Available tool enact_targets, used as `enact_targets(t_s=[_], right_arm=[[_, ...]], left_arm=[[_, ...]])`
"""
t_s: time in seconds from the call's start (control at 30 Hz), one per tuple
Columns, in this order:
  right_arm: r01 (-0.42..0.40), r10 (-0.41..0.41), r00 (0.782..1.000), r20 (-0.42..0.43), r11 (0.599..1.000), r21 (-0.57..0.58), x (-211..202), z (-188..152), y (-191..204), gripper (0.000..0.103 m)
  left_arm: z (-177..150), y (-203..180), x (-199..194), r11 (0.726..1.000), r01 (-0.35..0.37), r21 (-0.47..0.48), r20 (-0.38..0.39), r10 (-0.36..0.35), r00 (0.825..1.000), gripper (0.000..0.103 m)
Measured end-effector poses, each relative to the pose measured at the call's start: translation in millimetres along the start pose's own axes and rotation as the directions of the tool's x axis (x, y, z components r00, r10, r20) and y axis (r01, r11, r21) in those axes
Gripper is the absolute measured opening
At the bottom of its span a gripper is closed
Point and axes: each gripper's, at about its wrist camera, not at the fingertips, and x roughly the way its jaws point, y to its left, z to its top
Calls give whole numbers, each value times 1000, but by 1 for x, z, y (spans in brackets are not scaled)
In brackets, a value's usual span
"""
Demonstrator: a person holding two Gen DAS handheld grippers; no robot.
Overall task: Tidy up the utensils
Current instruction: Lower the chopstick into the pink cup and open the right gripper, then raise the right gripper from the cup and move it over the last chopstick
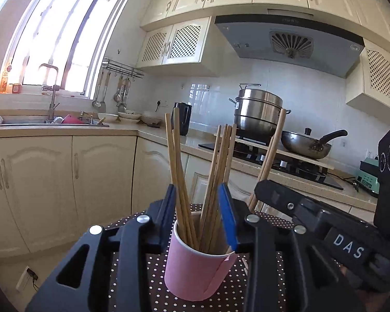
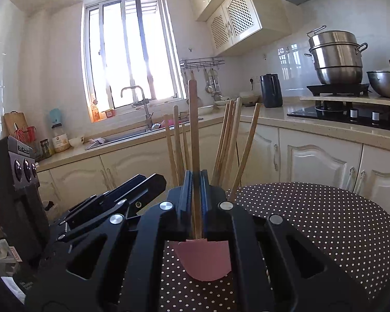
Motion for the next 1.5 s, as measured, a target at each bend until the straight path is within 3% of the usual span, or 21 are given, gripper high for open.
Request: enact_targets(t_s=[0.17, 0.4, 0.7, 1.03, 1.5], right_arm=[[13, -13, 1000, 6, 1000, 11, -16, 4, 4, 10], [23, -23, 998, 51, 1000, 6, -55, 10, 15, 44], [76, -67, 992, 111, 994, -75, -110, 18, 42, 46], [150, -116, 973, 197, 975, -163, -176, 16, 67, 52], [205, -184, 961, 206, 975, -86, -212, 1, 37, 55]], left_arm=[[8, -6, -15, 999, -26, 24, 3, 26, 1000, 44], [19, -13, -42, 999, -26, 22, 13, 25, 1000, 53], [25, -41, -85, 996, -26, 87, 45, 22, 999, 60], [29, -83, -135, 981, -84, 176, 114, 64, 991, 71], [21, -112, -150, 976, -81, 203, 90, 64, 994, 73]])
